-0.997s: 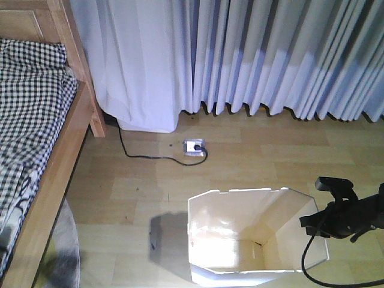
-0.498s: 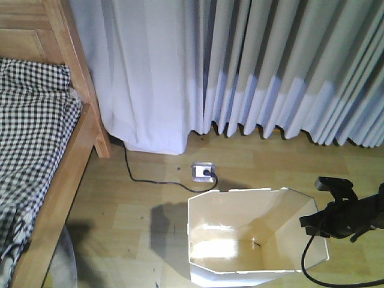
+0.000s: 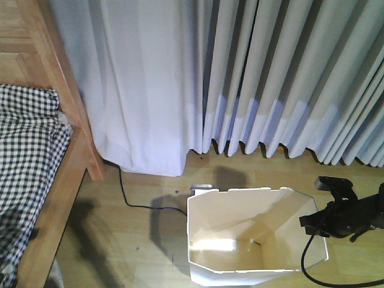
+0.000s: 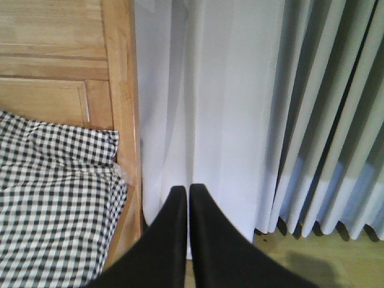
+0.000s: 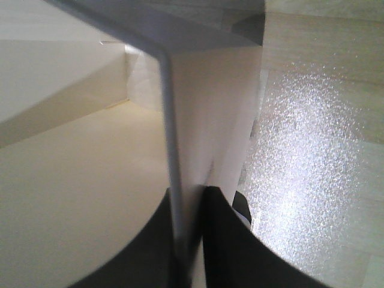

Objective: Move trash bin to bedside with robot
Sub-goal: 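Carry the bin with the right gripper toward the bedside curtains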

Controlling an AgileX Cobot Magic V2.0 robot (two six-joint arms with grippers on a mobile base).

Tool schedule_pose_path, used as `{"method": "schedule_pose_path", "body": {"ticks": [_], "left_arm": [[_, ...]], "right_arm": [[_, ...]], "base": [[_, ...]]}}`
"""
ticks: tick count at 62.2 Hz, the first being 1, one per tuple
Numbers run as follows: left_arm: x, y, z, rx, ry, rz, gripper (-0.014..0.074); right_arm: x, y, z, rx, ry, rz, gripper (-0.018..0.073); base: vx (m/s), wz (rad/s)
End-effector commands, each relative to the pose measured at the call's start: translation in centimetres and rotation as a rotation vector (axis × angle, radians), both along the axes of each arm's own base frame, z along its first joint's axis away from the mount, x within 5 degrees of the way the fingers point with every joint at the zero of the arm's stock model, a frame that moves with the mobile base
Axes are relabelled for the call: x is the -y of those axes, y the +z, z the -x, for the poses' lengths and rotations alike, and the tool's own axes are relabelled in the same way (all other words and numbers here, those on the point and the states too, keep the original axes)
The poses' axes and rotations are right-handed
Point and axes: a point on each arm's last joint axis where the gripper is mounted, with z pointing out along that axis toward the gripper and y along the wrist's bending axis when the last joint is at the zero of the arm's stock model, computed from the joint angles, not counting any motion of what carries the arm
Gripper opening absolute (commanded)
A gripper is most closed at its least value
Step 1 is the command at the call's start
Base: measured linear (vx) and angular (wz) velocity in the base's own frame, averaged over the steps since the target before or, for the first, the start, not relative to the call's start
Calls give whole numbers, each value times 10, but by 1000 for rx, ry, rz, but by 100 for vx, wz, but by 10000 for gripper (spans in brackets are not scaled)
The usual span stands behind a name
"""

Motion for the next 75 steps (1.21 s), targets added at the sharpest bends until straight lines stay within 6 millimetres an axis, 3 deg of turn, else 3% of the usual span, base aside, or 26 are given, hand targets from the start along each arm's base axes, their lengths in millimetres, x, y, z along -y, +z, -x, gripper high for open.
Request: {"method": "schedule_pose_path", "body": {"ticks": [1, 75], "left_arm": [[0, -3, -1, 55, 1, 17, -6], [0, -3, -1, 55, 1, 17, -6]], "right_arm": [[-9, 25, -15, 137, 7, -147, -6], [-10, 26, -17, 149, -16, -170, -6]], "base": [[19, -6], [4, -1]]}}
